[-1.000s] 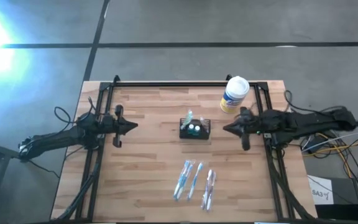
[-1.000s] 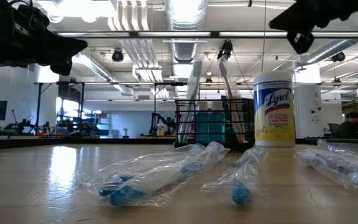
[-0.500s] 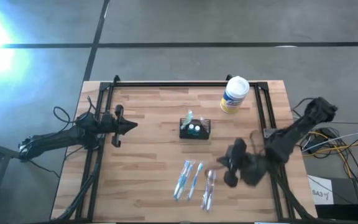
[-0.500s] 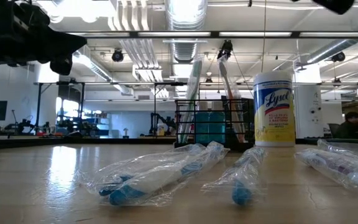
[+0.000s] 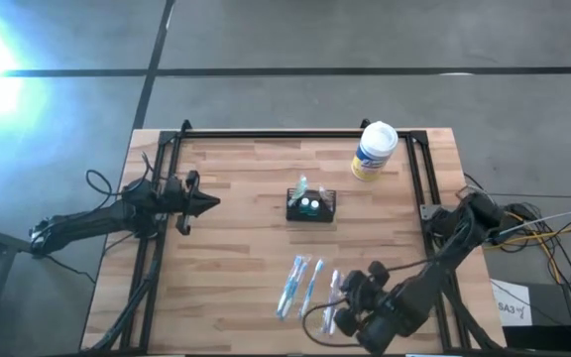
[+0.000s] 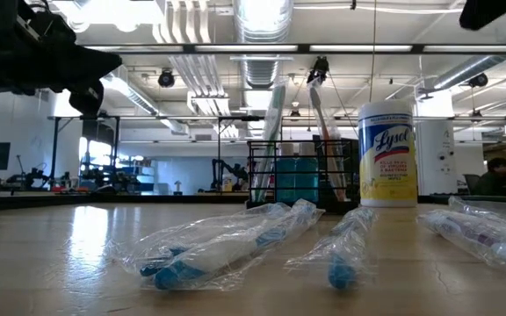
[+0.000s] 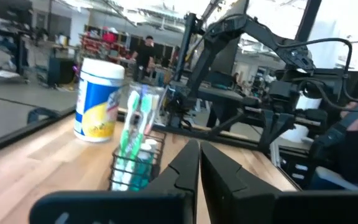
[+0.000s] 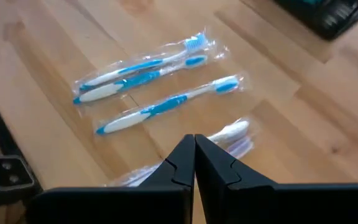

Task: Pick & Place toothbrushing station
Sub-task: Put the right violet toothbrush into the wire organizer

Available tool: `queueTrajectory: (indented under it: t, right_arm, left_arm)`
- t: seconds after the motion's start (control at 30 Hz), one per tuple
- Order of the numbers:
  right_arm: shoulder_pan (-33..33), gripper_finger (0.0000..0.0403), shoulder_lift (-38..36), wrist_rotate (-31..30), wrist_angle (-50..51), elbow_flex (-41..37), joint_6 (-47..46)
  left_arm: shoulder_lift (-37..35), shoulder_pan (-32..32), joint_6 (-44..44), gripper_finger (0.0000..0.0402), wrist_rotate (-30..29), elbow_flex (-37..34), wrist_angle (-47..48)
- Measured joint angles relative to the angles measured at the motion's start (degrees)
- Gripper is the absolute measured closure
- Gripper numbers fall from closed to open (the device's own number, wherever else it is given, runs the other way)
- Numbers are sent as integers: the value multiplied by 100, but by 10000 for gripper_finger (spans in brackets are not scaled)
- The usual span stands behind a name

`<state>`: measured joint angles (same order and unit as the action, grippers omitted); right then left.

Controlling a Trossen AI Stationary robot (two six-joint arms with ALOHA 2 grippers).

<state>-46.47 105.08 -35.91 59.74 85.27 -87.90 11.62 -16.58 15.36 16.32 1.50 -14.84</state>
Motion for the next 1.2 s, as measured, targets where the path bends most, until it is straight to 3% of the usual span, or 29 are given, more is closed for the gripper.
queueTrajectory:
  t: [0.17,0.4,0.7,1.2]
  right_arm:
    - [94,370,328,432,11,96,-879]
    - [206,288,734,1493,123,70,-1573]
    - [421,199,1172,1690,116,62,-2154]
    - [626,188,1702,1974,134,44,-1922]
  left_arm:
    - [0,2,9,386,284,0,160]
    - [0,4,-28,385,438,5,256]
    - [2,4,-231,390,478,9,533]
    - [3,4,-363,392,485,9,685]
